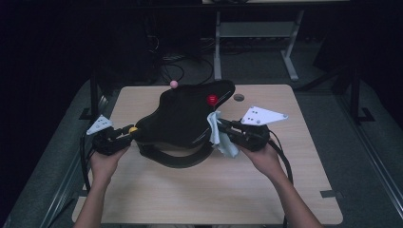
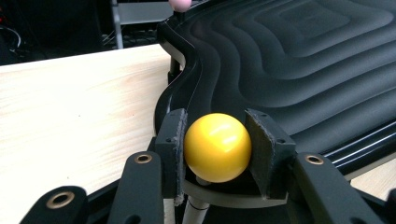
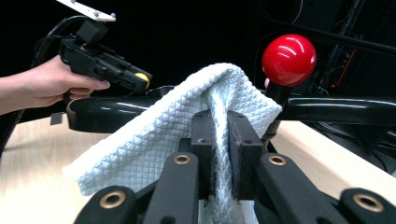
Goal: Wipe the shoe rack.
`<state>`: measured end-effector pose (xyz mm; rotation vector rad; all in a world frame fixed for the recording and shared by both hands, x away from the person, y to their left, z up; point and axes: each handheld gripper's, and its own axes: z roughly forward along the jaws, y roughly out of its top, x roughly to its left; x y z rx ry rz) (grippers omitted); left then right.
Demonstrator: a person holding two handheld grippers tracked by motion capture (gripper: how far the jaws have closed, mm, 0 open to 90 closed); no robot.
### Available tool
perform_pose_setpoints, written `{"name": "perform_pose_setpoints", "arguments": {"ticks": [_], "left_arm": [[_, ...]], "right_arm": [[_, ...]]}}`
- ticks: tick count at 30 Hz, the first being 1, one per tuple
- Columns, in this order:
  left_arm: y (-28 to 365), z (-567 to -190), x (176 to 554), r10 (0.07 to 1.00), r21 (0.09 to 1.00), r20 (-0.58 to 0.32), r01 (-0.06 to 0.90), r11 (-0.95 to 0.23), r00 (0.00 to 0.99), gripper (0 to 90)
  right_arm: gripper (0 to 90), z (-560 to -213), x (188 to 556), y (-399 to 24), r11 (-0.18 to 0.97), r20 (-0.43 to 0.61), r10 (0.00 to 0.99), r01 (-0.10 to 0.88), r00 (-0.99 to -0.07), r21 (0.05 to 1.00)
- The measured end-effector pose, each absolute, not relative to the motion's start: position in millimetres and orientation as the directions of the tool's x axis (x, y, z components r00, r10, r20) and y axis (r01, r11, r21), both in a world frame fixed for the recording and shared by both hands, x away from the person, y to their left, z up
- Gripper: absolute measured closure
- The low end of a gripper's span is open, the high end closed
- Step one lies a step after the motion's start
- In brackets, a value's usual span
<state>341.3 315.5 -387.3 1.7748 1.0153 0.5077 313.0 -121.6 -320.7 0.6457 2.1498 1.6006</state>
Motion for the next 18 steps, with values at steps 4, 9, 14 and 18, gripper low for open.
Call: {"name": "perform_pose_setpoints", "arguments": {"ticks": [4,9,14,18], "left_arm": [[317,-387,341,0.814,0.899,-0.105,0.404,-0.168,0.572,60.1],[318,-386,337,0.801,0.895,-0.102,0.406,-0.186,0.59,60.0],[317,-385,336,0.796,0.893,-0.101,0.407,-0.192,0.597,60.0],[317,-386,336,0.798,0.894,-0.102,0.407,-0.189,0.594,59.9]], "right_arm": [[82.2,-322,307,-122,0.233,-0.013,0.545,0.136,-0.838,0.963],[82.2,-323,293,-122,0.225,0.004,0.496,0.132,-0.869,0.965],[82.0,-323,292,-125,0.226,0.005,0.486,0.131,-0.874,0.965],[82.0,-325,306,-125,0.243,0.004,0.53,0.156,-0.848,0.957]]}}
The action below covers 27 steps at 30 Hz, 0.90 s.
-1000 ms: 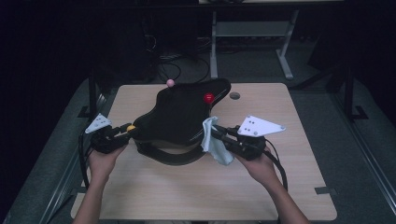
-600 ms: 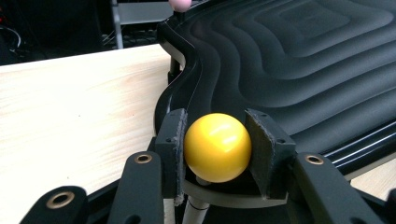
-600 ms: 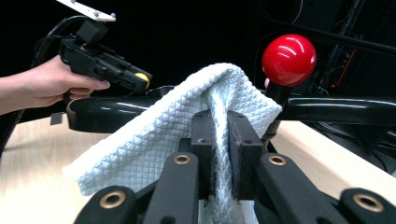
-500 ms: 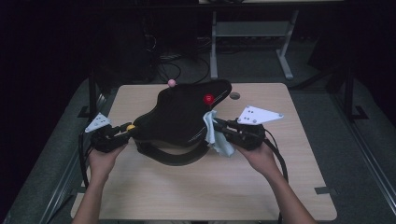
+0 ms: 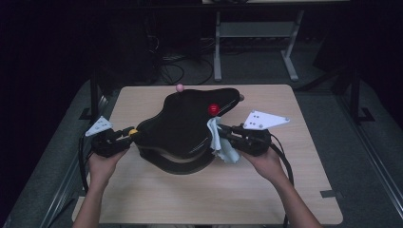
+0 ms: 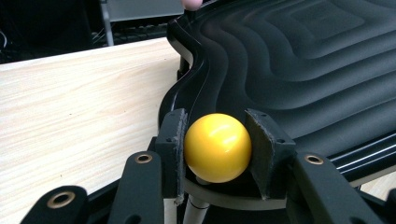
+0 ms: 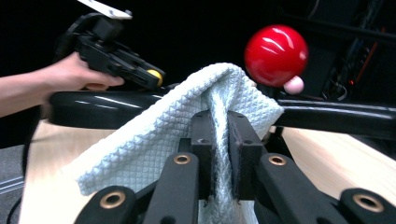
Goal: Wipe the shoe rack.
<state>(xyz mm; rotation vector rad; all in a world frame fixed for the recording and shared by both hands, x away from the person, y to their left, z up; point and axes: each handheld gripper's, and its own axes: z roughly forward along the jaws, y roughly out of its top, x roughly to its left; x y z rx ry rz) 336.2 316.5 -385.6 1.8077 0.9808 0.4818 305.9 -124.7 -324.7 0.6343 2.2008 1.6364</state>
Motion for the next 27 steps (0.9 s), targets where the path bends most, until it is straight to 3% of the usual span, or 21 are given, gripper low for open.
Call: {"name": "perform_pose_setpoints", "arguments": {"ticks": [9,27], "left_arm": [[316,-386,336,0.799,0.894,-0.098,0.405,-0.192,0.594,59.9],[316,-386,337,0.8,0.895,-0.098,0.404,-0.189,0.592,59.9]], "right_arm": [[81.9,-326,302,-126,0.226,0.021,0.497,0.152,-0.868,0.962],[81.7,-332,320,-125,0.217,0.024,0.559,0.174,-0.829,0.961]]}}
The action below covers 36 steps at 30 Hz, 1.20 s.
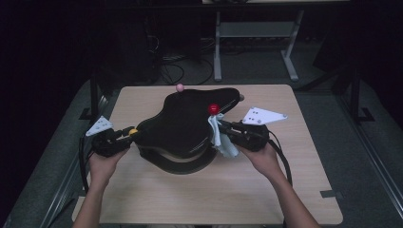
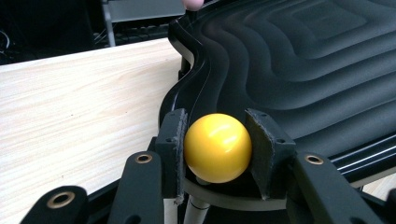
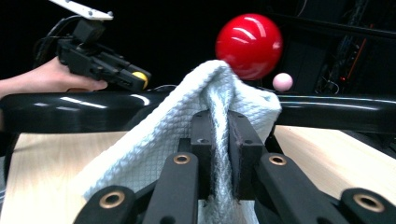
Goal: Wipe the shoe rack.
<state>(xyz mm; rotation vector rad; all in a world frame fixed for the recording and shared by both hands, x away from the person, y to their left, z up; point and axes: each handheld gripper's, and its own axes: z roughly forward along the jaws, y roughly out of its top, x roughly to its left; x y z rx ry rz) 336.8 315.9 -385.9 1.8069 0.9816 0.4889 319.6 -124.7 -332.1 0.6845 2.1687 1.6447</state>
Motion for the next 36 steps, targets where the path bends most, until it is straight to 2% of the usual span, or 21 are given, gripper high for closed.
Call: {"name": "perform_pose_setpoints", "arguments": {"ticks": [15,21,28,32,36], "left_arm": [[317,-386,337,0.799,0.895,-0.1,0.404,-0.187,0.593,60.0],[316,-386,337,0.801,0.895,-0.1,0.405,-0.186,0.59,59.9],[318,-386,338,0.803,0.895,-0.102,0.407,-0.184,0.588,60.0],[318,-386,338,0.803,0.894,-0.104,0.408,-0.183,0.587,60.1],[318,-386,337,0.803,0.894,-0.102,0.407,-0.185,0.587,60.1]], "right_arm": [[81.6,-331,318,-124,0.225,0.006,0.56,0.158,-0.829,0.961],[81.2,-336,328,-127,0.21,0.033,0.584,0.191,-0.811,0.959],[81.3,-329,308,-124,0.216,0.013,0.505,0.141,-0.863,0.966],[81.3,-331,316,-123,0.224,0.011,0.541,0.156,-0.841,0.962],[81.2,-330,311,-125,0.219,0.021,0.521,0.157,-0.853,0.963]]}}
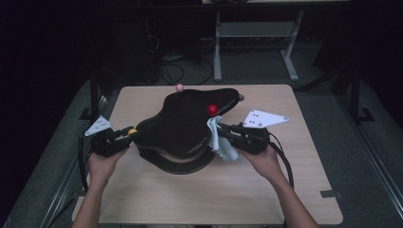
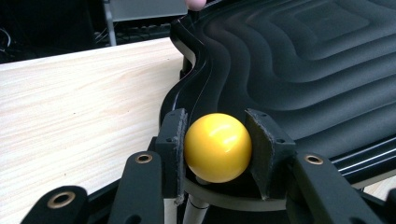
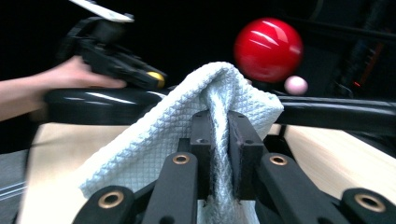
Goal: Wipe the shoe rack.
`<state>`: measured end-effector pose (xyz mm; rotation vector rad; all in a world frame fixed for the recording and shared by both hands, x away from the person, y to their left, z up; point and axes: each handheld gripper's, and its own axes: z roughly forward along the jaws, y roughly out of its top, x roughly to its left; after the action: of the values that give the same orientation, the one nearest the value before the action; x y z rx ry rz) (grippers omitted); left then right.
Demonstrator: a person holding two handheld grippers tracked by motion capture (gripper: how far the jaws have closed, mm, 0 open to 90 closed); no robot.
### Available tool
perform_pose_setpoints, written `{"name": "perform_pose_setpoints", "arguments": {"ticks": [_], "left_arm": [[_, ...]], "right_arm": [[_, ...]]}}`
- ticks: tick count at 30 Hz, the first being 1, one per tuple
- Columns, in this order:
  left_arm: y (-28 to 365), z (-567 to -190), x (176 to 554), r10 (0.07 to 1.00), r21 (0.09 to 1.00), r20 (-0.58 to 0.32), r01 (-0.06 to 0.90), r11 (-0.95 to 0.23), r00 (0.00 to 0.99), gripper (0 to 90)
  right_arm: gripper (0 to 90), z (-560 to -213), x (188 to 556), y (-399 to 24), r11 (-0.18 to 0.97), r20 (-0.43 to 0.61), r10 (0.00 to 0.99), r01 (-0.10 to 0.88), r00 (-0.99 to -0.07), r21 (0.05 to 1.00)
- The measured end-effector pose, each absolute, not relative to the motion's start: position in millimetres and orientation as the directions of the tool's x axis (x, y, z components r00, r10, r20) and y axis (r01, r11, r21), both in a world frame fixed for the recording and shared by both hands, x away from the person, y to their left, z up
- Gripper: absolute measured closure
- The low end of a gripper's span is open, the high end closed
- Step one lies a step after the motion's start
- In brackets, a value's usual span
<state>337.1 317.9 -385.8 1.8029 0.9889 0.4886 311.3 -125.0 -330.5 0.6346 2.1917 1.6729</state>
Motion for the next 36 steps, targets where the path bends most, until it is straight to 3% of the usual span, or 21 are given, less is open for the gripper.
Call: {"name": "perform_pose_setpoints", "arguments": {"ticks": [5,11,17,25,30,33,36], "left_arm": [[318,-386,337,0.803,0.894,-0.1,0.407,-0.186,0.588,60.1],[318,-386,336,0.802,0.893,-0.102,0.409,-0.187,0.589,60.1],[318,-385,336,0.802,0.892,-0.098,0.409,-0.192,0.59,60.1],[319,-385,336,0.803,0.892,-0.102,0.411,-0.187,0.587,60.1],[319,-385,336,0.801,0.893,-0.102,0.41,-0.188,0.589,60.1],[319,-386,336,0.804,0.893,-0.1,0.41,-0.187,0.586,60.1],[319,-386,337,0.804,0.893,-0.1,0.409,-0.187,0.586,60.1]], "right_arm": [[81.3,-321,291,-124,0.237,-0.027,0.453,0.091,-0.891,0.967],[81.3,-322,298,-124,0.244,-0.011,0.475,0.12,-0.88,0.963],[81.2,-318,277,-120,0.244,-0.032,0.385,0.069,-0.923,0.967],[81.5,-318,291,-123,0.255,-0.02,0.435,0.102,-0.9,0.962],[81.4,-319,275,-117,0.251,-0.038,0.354,0.056,-0.934,0.966],[81.4,-320,283,-120,0.236,-0.02,0.368,0.073,-0.93,0.969],[81.5,-324,297,-126,0.23,-0.012,0.458,0.105,-0.889,0.967]]}}
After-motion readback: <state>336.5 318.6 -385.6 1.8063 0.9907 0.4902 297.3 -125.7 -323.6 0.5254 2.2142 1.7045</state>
